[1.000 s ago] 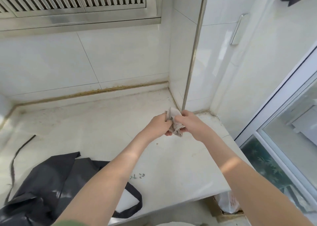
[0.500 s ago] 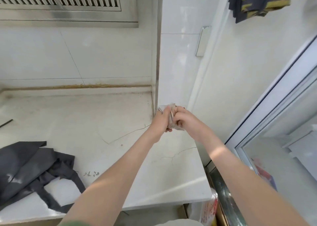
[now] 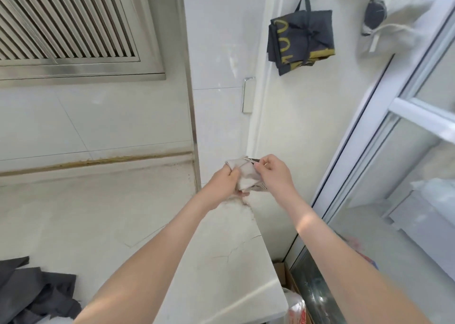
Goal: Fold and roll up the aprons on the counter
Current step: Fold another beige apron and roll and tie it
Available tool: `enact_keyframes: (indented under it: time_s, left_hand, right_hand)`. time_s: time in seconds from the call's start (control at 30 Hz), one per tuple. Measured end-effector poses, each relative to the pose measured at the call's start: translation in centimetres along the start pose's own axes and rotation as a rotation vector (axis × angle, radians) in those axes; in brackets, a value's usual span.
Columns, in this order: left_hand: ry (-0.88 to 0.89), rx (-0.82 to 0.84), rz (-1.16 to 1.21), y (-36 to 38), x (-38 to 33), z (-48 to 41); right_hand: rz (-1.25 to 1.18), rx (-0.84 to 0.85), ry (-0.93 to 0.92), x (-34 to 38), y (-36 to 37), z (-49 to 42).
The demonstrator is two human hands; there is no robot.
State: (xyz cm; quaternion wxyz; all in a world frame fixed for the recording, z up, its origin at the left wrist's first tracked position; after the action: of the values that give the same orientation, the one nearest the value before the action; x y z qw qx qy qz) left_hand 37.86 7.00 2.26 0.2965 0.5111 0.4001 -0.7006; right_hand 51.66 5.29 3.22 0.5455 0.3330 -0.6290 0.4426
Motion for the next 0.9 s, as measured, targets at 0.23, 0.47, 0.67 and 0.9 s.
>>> enact_keyframes:
  time_s: [0.23, 0.47, 0.67, 0.9]
  left_hand:
    - [0.039, 0.258, 0.186, -3.4, -7.1, -1.1]
    - [0.545, 0.042, -0.199, -5.4, -16.1, -1.8]
    - [0.712, 0.109, 0.074, -3.8, -24.4, -1.2]
    - [0.878, 0.035, 0.091, -5.4, -34.2, 2.0]
  right_hand:
    - [-0.136, -0.009, -0.166, 8.2, -2.8, -1.6]
    - [-0.177, 0.160, -0.196, 16.0, -4.7, -1.4]
    - [-0.064, 0.168, -0.389, 23.8, -8.3, -0.9]
    - [0.442, 0.276, -0.758, 34.9, -10.6, -0.2]
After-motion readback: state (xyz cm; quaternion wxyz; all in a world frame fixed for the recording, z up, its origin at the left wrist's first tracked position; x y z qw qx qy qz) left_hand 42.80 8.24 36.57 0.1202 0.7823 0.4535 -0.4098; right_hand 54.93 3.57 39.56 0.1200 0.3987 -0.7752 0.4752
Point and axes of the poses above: each hand's wrist, its own z-axis away from the middle knuckle, its own y-axis out of the palm, x = y × z, the point moved 7 cm from there along -z, towards the middle knuckle, and after that the axes turned 8 degrees about -z, right-handed, at the moved point
